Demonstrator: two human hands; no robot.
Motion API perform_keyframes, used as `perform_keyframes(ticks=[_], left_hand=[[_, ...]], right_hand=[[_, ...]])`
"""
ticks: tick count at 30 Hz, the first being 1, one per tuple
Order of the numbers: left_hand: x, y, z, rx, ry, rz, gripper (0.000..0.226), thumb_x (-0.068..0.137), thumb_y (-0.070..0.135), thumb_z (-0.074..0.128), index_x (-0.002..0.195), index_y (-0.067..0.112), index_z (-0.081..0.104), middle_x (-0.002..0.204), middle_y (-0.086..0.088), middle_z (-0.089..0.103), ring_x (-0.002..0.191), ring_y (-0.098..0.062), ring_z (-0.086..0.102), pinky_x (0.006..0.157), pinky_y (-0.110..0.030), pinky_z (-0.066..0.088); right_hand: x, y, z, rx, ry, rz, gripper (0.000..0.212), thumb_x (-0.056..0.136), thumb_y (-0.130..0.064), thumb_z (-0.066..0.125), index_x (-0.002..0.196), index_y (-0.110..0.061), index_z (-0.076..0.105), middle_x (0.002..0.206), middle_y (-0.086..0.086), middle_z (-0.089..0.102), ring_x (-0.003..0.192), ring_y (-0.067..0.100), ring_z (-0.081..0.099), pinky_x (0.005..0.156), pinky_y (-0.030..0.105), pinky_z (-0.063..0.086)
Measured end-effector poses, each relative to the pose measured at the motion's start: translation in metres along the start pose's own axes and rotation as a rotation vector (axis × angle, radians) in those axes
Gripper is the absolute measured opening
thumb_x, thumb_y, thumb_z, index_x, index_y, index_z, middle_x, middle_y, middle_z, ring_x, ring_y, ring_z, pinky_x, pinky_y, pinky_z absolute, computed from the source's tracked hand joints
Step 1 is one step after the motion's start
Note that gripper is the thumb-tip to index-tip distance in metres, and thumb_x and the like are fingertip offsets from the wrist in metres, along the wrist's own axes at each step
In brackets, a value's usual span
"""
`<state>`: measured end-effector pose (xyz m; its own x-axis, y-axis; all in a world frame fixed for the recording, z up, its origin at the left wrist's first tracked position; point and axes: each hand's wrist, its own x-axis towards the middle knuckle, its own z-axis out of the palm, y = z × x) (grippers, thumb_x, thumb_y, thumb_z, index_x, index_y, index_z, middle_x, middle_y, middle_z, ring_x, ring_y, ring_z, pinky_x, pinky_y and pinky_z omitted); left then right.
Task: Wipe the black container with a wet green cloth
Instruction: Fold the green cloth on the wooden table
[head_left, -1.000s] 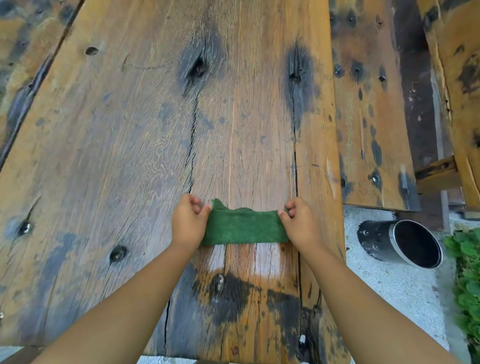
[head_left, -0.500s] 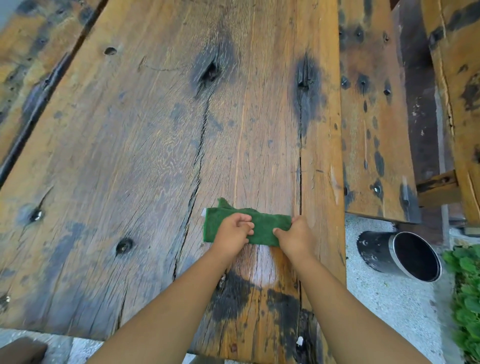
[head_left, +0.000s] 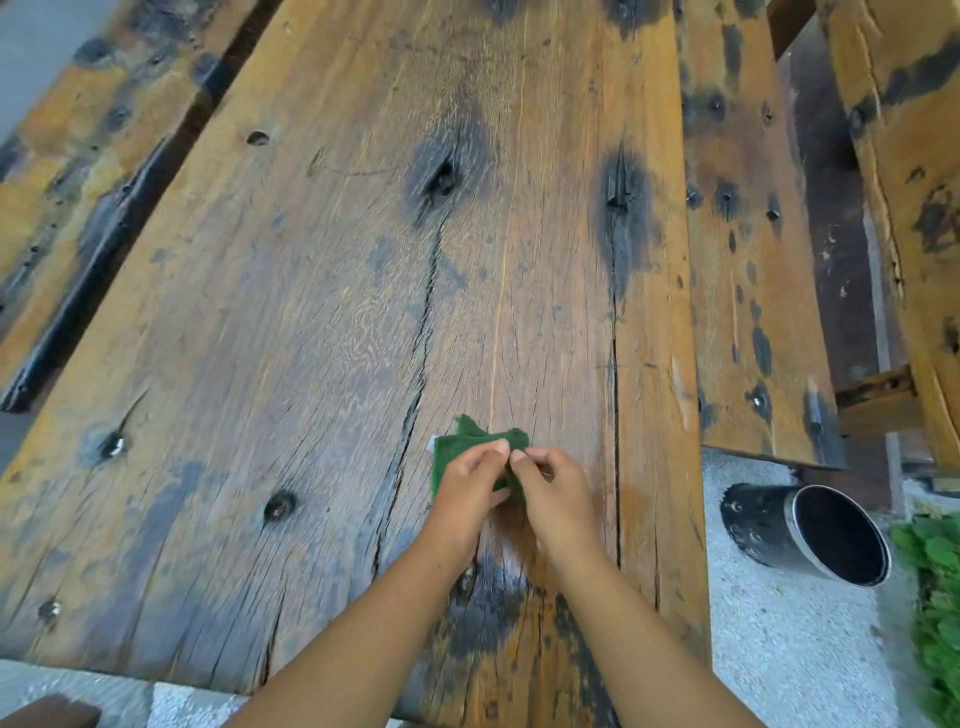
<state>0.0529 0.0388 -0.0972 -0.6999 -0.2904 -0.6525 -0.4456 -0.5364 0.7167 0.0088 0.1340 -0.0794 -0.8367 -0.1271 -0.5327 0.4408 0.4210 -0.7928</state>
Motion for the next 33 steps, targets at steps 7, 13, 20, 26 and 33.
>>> perform_keyframes(ticks=[7, 13, 20, 26, 33], left_hand=[[0.016, -0.005, -0.043, 0.064, 0.117, 0.028, 0.022, 0.089, -0.001, 0.072, 0.108, 0.008, 0.067, 0.106, -0.018, 0.076, 0.103, -0.036, 0.073, 0.093, -0.046, 0.059], [0.035, -0.006, -0.064, 0.481, 0.265, 0.106, 0.017, 0.088, 0.005, 0.071, 0.099, 0.017, 0.066, 0.097, -0.007, 0.074, 0.092, -0.027, 0.072, 0.086, -0.047, 0.06], [0.042, -0.006, -0.077, 0.836, 0.258, 0.185, 0.021, 0.086, 0.021, 0.077, 0.1, 0.011, 0.065, 0.097, -0.008, 0.061, 0.086, -0.023, 0.058, 0.072, -0.035, 0.049], [0.046, 0.0, -0.081, 0.866, 0.228, 0.168, 0.024, 0.086, 0.02, 0.076, 0.102, 0.012, 0.061, 0.095, -0.006, 0.059, 0.082, -0.023, 0.058, 0.069, -0.035, 0.05], [0.03, 0.016, -0.078, 0.985, 0.246, 0.508, 0.02, 0.093, 0.0, 0.059, 0.11, 0.008, 0.065, 0.111, -0.001, 0.055, 0.105, -0.021, 0.058, 0.096, -0.035, 0.05]], right_hand=[[-0.003, 0.004, 0.025, 0.255, -0.137, 0.165, 0.024, 0.103, -0.009, 0.048, 0.112, -0.019, 0.069, 0.117, 0.001, 0.07, 0.108, 0.014, 0.067, 0.087, 0.033, 0.059], [0.026, 0.002, 0.017, 0.299, -0.073, 0.23, 0.018, 0.102, -0.004, 0.05, 0.11, -0.009, 0.065, 0.106, 0.012, 0.074, 0.083, 0.019, 0.073, 0.067, 0.026, 0.061], [0.046, 0.014, 0.012, 0.27, -0.137, 0.292, 0.02, 0.103, -0.005, 0.049, 0.112, -0.006, 0.066, 0.1, 0.012, 0.077, 0.082, 0.019, 0.077, 0.068, 0.027, 0.061], [0.052, 0.014, 0.012, 0.201, -0.093, 0.264, 0.018, 0.101, -0.005, 0.05, 0.105, -0.01, 0.067, 0.092, 0.009, 0.076, 0.074, 0.016, 0.073, 0.063, 0.026, 0.06], [0.053, 0.024, 0.013, -0.248, 0.036, 0.077, 0.008, 0.095, -0.011, 0.062, 0.102, -0.015, 0.064, 0.094, 0.0, 0.069, 0.088, 0.017, 0.066, 0.065, 0.022, 0.047]])
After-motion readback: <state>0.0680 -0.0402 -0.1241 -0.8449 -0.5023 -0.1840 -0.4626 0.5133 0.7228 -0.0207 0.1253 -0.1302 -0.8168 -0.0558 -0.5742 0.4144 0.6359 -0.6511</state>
